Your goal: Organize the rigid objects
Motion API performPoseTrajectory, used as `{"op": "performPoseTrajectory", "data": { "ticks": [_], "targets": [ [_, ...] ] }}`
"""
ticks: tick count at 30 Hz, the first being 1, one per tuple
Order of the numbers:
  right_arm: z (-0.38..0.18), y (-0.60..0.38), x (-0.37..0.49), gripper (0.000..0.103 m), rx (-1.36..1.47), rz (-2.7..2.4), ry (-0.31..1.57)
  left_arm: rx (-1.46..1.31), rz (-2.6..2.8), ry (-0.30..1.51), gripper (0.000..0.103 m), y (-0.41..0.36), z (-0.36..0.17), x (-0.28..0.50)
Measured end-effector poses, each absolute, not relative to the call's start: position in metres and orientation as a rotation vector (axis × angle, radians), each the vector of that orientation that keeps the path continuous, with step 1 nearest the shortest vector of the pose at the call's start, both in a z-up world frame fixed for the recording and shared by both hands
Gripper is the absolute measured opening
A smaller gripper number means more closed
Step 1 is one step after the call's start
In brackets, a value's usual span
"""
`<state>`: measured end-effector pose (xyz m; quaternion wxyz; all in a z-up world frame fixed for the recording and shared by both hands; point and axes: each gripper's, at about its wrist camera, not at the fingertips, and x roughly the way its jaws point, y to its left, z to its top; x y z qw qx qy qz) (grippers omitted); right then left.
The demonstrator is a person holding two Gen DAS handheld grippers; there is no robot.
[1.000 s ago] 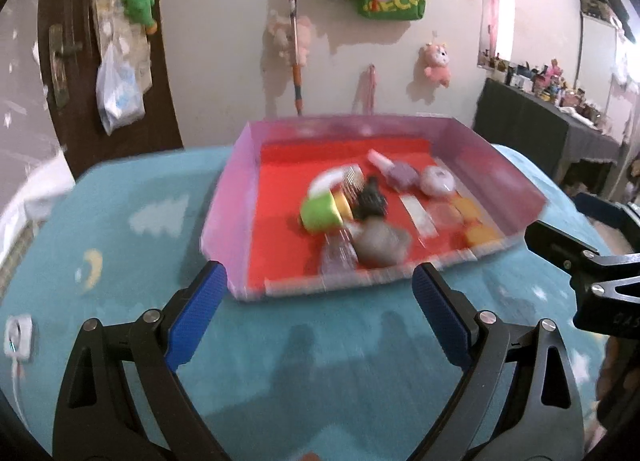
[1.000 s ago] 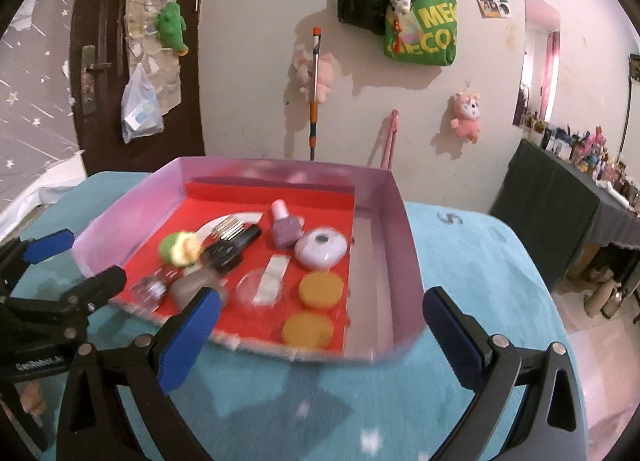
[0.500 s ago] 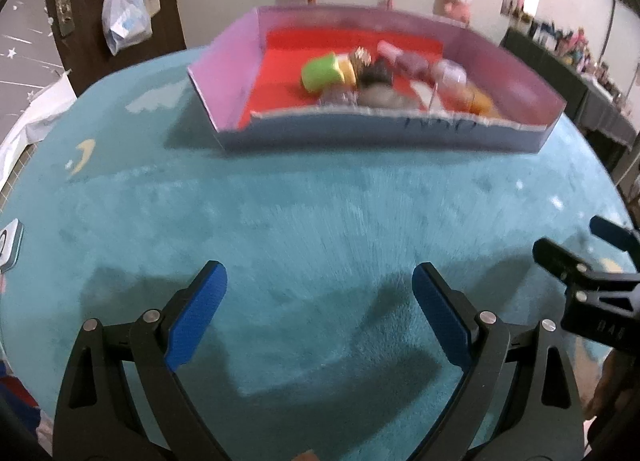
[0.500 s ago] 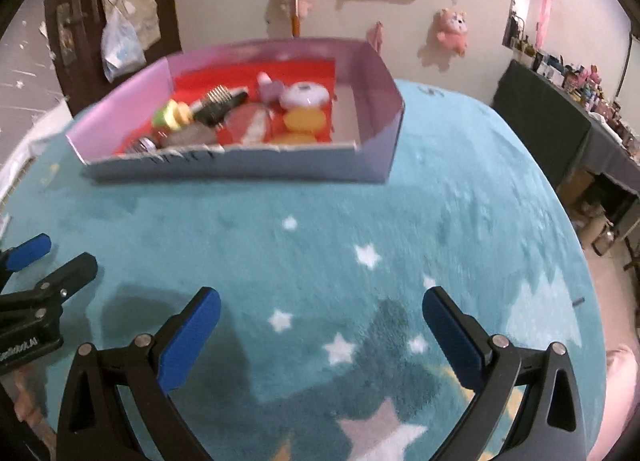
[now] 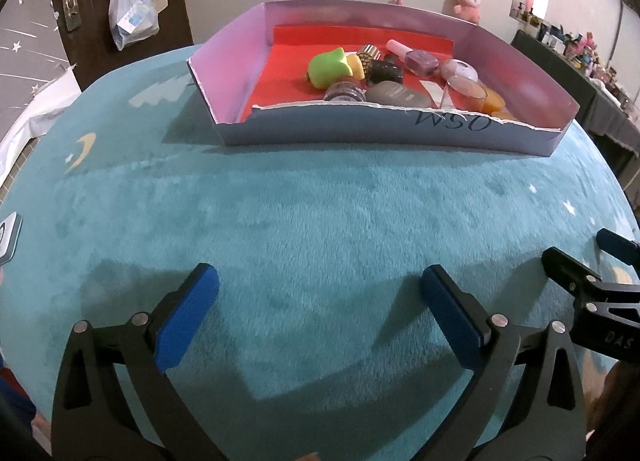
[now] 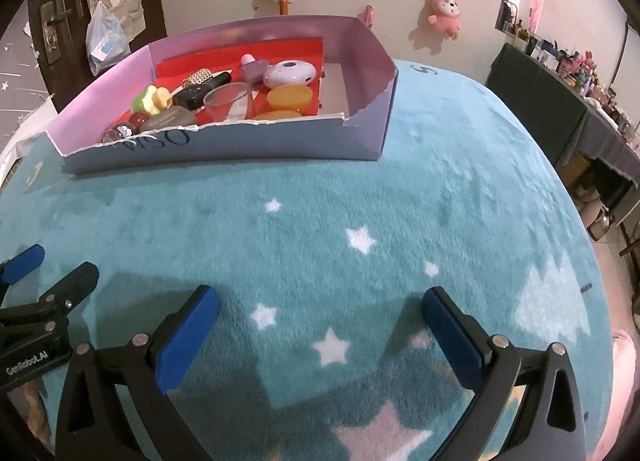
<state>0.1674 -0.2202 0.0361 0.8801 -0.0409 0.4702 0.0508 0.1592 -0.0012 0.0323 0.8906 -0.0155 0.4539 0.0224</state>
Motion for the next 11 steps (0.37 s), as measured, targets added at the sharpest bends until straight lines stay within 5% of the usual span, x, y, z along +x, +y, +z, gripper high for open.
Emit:
{"op": "performPoseTrajectory", "data": {
  "ticks": [11],
  "targets": [
    [0.0363, -0.2205, 0.1666, 0.103, -0.084, 0.108, 0.98, -0.029, 0.041, 0.942, 0.103, -0.0021, 0.0325, 0.1596]
  ]
}}
